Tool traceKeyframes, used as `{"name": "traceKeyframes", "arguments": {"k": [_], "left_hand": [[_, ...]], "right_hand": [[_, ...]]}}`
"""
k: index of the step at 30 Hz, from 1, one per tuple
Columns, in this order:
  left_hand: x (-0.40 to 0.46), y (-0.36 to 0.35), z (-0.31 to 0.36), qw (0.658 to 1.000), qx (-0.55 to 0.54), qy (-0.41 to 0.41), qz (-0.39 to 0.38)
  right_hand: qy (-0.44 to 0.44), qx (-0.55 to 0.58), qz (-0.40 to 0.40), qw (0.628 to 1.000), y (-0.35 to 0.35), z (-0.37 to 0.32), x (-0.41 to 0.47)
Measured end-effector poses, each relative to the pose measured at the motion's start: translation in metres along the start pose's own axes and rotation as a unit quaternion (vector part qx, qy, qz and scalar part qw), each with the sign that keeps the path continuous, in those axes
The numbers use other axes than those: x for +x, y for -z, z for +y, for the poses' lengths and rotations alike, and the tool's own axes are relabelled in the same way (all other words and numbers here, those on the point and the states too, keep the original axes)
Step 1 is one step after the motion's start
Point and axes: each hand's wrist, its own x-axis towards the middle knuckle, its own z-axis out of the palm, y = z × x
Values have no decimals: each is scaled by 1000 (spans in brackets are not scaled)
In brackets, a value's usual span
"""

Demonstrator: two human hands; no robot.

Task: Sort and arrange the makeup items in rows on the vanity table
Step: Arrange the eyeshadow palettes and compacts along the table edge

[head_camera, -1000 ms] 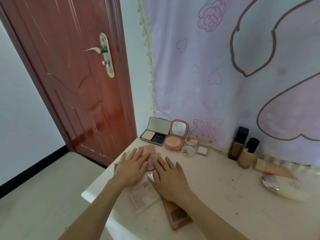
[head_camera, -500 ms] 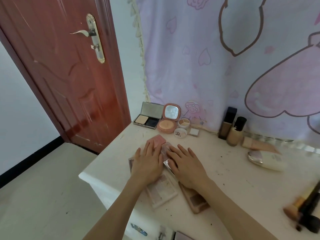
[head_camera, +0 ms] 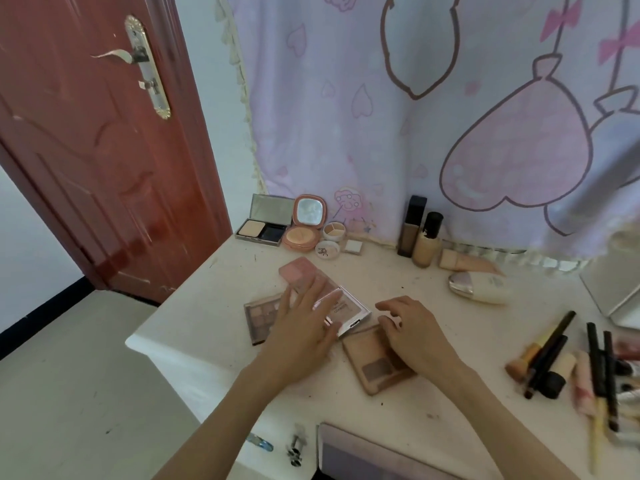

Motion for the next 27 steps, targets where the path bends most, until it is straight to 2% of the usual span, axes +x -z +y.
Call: {"name": "traceKeyframes", "arguments": {"k": [2, 4, 10, 14, 16, 18, 21, 25, 27], "left_hand": [[-11, -2, 22, 998, -10, -59, -21], [-17, -5, 38, 995, 12, -82, -51], [-14, -8, 57, 994, 52, -78, -63], [-9, -5, 61, 994, 3, -72, -84], [-10, 0, 61, 994, -42, -74, -69], [-9, 9, 60, 993, -81, -74, -42], [-6, 22, 60, 990, -113, -80, -18], [-5, 38, 61, 988, -117, -98, 18], [-4, 44, 63, 987, -115, -108, 32]], "right_hand": [[-13, -1, -16, 1000, 4, 5, -11], [-27, 11, -19, 999, 6, 4, -20], [-71, 88, 8, 994, 11, 2, -35], [-85, 133, 39, 987, 15, 6, -42], [-101, 196, 57, 974, 19, 8, -44], [-126, 297, 60, 945, 24, 10, -45], [-164, 392, 35, 904, 29, 9, -46], [-253, 545, -38, 798, 35, 8, -43], [-262, 583, -74, 765, 37, 7, -42]]}}
